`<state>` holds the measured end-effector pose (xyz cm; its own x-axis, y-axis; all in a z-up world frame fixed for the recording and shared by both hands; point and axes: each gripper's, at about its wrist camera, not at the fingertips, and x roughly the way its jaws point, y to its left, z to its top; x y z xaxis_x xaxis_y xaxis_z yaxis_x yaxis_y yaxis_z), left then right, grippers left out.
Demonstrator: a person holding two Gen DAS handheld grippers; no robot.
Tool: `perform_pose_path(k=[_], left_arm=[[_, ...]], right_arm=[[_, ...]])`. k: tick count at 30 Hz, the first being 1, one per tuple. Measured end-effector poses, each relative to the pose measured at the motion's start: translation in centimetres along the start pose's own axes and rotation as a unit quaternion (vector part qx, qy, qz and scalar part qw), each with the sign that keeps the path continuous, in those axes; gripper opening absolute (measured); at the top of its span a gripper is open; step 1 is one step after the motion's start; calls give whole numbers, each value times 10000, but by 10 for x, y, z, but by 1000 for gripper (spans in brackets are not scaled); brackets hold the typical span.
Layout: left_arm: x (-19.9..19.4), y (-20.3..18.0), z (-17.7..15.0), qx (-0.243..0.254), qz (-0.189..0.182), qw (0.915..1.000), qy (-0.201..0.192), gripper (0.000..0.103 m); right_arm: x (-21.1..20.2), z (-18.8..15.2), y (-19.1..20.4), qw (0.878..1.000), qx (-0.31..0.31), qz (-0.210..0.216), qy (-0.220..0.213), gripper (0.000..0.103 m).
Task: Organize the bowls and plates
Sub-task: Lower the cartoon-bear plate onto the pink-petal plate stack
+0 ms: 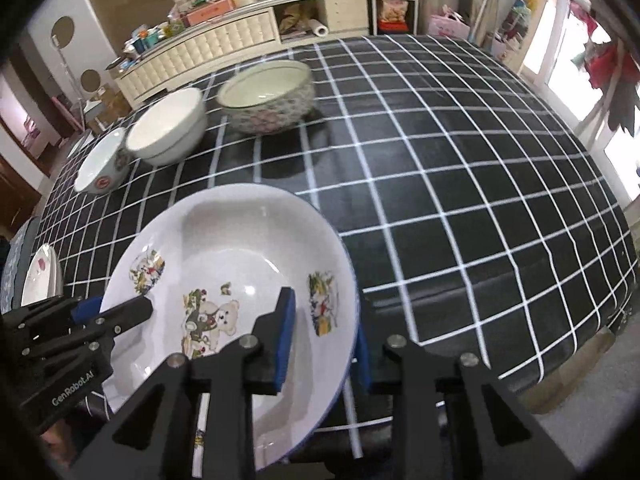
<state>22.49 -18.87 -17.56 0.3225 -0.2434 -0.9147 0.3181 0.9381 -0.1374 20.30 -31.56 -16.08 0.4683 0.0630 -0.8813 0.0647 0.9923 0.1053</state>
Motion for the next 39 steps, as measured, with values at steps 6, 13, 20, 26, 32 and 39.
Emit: perform_pose_path(k=[6, 13, 20, 26, 32, 39], left_arm=[[-26, 32, -16, -288, 82, 9994, -168, 24], [-52, 76, -34, -804, 220, 9958, -368, 22], [-78, 118, -50, -1191, 491, 9900, -573, 22], [-93, 156, -64, -1545, 633, 9837, -673, 21], [-100, 194, -80, -1874, 762, 9771, -653, 22], [-111, 233, -101, -2091, 1020, 9704, -641, 22]], right_arm=[[-9, 2, 38, 9994, -234, 206, -115, 31], [-11, 2, 84, 9974, -512, 478, -179, 25], [-10, 6, 133, 9934, -853, 741, -190, 25], [-5, 8, 172, 9892, -1109, 946, -149, 25], [5, 6, 211, 9853, -1231, 1187, -15, 25], [16, 0, 256, 9790, -1526, 1343, 150, 25]])
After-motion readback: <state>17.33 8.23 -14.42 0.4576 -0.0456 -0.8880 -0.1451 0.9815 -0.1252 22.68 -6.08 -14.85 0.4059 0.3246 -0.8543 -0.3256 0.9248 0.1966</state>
